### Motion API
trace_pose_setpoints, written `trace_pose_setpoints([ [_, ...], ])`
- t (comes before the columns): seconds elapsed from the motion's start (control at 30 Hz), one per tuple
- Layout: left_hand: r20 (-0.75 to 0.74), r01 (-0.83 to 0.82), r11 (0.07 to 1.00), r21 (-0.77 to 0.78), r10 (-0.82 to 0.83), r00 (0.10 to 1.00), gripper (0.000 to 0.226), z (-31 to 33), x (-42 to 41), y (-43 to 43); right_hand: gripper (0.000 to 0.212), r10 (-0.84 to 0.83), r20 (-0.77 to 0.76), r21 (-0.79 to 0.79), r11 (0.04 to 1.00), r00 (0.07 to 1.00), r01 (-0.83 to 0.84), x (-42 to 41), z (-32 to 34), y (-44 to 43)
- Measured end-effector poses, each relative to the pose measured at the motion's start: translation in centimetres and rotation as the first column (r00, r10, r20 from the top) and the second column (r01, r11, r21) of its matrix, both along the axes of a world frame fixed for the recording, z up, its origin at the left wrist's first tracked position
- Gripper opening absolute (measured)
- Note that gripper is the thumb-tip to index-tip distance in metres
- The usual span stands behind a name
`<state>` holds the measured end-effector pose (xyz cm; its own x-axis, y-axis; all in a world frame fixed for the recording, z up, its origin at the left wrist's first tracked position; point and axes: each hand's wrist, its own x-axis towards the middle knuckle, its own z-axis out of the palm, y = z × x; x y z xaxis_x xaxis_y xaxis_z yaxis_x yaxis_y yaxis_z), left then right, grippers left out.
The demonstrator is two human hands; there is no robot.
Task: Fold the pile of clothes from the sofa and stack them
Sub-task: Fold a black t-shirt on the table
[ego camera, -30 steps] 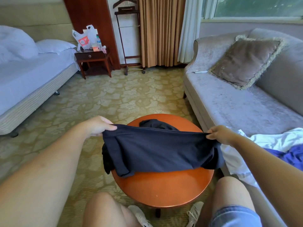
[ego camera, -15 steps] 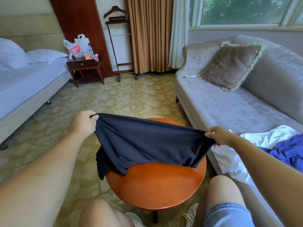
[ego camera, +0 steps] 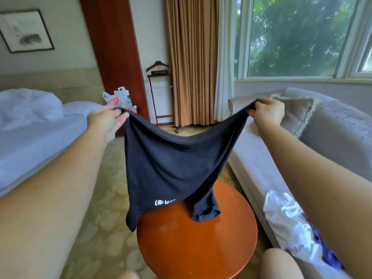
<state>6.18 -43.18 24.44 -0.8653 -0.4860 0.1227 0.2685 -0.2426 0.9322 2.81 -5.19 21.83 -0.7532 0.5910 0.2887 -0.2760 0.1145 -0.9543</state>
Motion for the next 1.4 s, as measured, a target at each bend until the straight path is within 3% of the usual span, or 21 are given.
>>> trace_pose_setpoints([
  [0.07,-0.121,-0.016,0.999,0.035,0.021,0.992,0.019,4.1,1.9,0.1,0.028,-0.066,-0.12,0.059,0.996,0.991,0.074,1.5,4.3,-0.6],
  [0.13,-0.206,-0.074,0.997,-0.025,0.067,0.976,0.024,7.5,4.1,0.1,0.033,-0.134,-0.196,0.093,0.984,0.971,0.154,3.4,8.0,-0.7],
  [0.3,-0.322,-0.162,0.987,-0.004,0.152,0.935,0.022,11.9,8.5,0.7,0.035,-0.203,-0.307,0.123,0.96,0.93,0.251,7.3,12.8,1.2],
  [0.43,-0.295,-0.154,0.984,-0.093,0.12,0.948,0.026,11.7,9.8,2.3,0.035,-0.235,-0.286,0.125,0.952,0.929,0.28,9.0,13.3,3.3],
  [0.6,-0.128,-0.075,0.916,-0.395,0.026,0.991,0.021,9.5,8.1,4.7,0.035,-0.289,-0.225,0.161,0.931,0.931,0.328,8.7,11.4,6.6],
  [0.67,-0.03,-0.007,0.808,-0.589,-0.013,0.999,0.018,8.1,6.3,5.7,0.033,-0.332,-0.166,0.194,0.912,0.929,0.36,8.2,10.2,8.1],
  [0.77,0.156,0.184,0.636,-0.749,-0.101,0.983,0.018,5.1,3.3,7.6,0.035,-0.372,-0.081,0.222,0.898,0.925,0.381,6.6,7.9,10.0],
  [0.83,0.347,0.383,0.448,-0.808,-0.164,0.924,0.026,2.6,1.0,8.6,0.036,-0.391,-0.036,0.238,0.89,0.92,0.388,4.7,6.4,10.7],
  [0.93,0.631,0.641,0.098,-0.761,-0.118,0.767,0.045,-1.5,-2.1,8.2,0.036,-0.336,-0.014,0.302,0.897,0.942,0.324,0.2,5.6,8.8],
  [1.03,0.818,0.817,-0.049,-0.575,-0.065,0.572,0.058,-5.9,-2.7,5.9,0.034,-0.129,0.009,0.439,0.892,0.992,0.112,-6.3,6.3,0.9],
  [1.13,0.961,0.962,0.027,-0.272,-0.032,0.273,0.06,-10.0,-1.7,1.5,0.028,0.216,0.074,0.57,0.792,0.974,-0.219,-10.7,3.5,-12.1],
  [1.2,0.985,0.979,0.119,-0.167,0.061,0.161,0.048,-11.9,-1.4,-2.8,0.021,0.451,0.242,0.604,0.623,0.859,-0.497,-10.6,-2.1,-20.3],
  [1.23,0.982,0.971,0.176,-0.161,0.123,0.141,0.04,-12.8,-1.6,-5.1,0.021,0.545,0.381,0.576,0.492,0.746,-0.653,-9.7,-6.0,-23.5],
  [1.3,0.949,0.923,0.273,-0.271,0.236,0.209,0.025,-14.7,-2.3,-8.7,0.038,0.632,0.61,0.424,0.248,0.477,-0.871,-7.1,-14.1,-26.8],
  [1.33,0.915,0.879,0.298,-0.372,0.277,0.293,0.019,-16.0,-2.9,-10.0,0.051,0.628,0.653,0.377,0.215,0.423,-0.901,-5.8,-18.1,-26.9],
  [1.37,0.871,0.821,0.312,-0.478,0.292,0.396,0.017,-17.7,-3.9,-10.7,0.059,0.586,0.654,0.406,0.261,0.478,-0.876,-5.0,-21.9,-26.1],
  [1.4,0.819,0.756,0.32,-0.57,0.289,0.496,0.018,-19.4,-4.9,-10.7,0.061,0.487,0.636,0.493,0.34,0.598,-0.801,-4.2,-25.4,-24.6],
])
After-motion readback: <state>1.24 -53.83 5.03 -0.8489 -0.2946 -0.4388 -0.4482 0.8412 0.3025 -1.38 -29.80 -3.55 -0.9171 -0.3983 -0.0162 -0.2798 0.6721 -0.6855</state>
